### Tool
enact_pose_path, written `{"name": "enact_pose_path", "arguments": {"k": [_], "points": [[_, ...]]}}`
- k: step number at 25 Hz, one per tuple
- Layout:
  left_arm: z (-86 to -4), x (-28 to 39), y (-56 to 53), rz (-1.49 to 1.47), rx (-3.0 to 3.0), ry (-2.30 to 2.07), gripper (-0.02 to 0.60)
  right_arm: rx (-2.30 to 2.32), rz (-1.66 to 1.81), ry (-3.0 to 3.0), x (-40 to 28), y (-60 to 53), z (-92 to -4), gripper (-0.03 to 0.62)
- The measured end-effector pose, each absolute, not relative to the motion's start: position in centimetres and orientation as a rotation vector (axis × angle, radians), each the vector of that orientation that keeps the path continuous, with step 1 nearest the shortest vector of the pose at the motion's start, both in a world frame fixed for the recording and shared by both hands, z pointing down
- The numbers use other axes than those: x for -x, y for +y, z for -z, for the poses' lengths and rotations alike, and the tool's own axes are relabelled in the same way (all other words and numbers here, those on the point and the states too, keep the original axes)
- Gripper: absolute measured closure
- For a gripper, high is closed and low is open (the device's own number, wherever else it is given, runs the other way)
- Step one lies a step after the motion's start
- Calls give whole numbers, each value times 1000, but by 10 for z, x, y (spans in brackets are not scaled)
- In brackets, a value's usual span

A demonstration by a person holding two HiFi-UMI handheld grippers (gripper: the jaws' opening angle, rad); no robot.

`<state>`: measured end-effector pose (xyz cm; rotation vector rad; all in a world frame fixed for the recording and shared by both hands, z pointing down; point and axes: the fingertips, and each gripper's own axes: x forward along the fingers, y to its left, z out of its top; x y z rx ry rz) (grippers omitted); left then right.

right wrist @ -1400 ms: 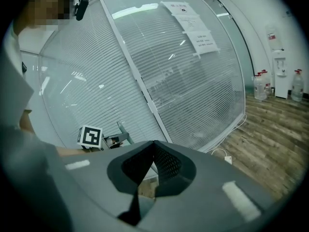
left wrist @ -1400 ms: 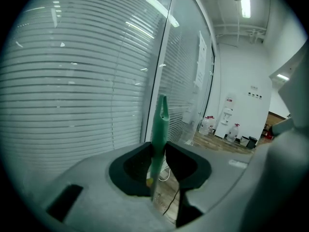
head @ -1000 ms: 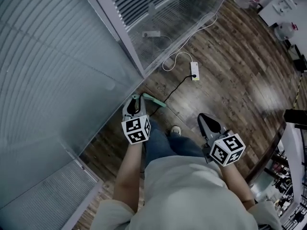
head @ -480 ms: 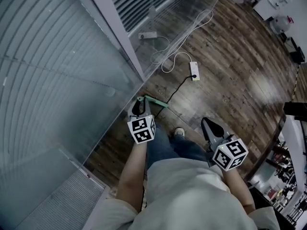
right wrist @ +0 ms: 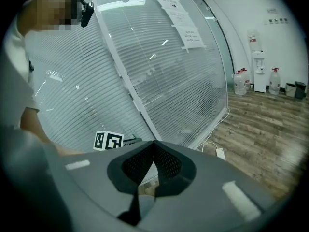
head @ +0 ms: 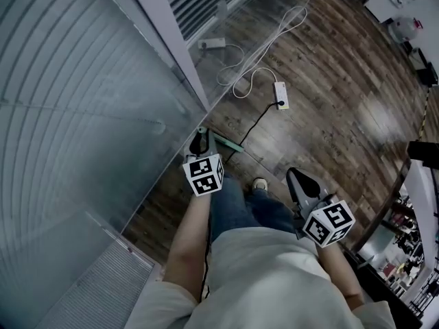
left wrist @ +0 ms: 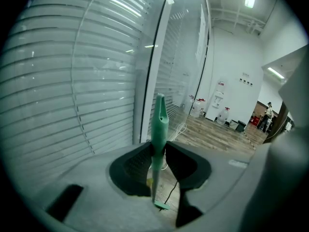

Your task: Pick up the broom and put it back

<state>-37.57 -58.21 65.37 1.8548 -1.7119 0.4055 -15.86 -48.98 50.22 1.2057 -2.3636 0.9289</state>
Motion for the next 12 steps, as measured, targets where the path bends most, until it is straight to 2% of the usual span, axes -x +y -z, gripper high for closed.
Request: {"name": "enact_pose_path", "arguments": {"k": [12], "points": [[-669, 394, -616, -404, -1845, -1728, 488, -1169, -948, -2382, 193, -501, -525, 588]]}}
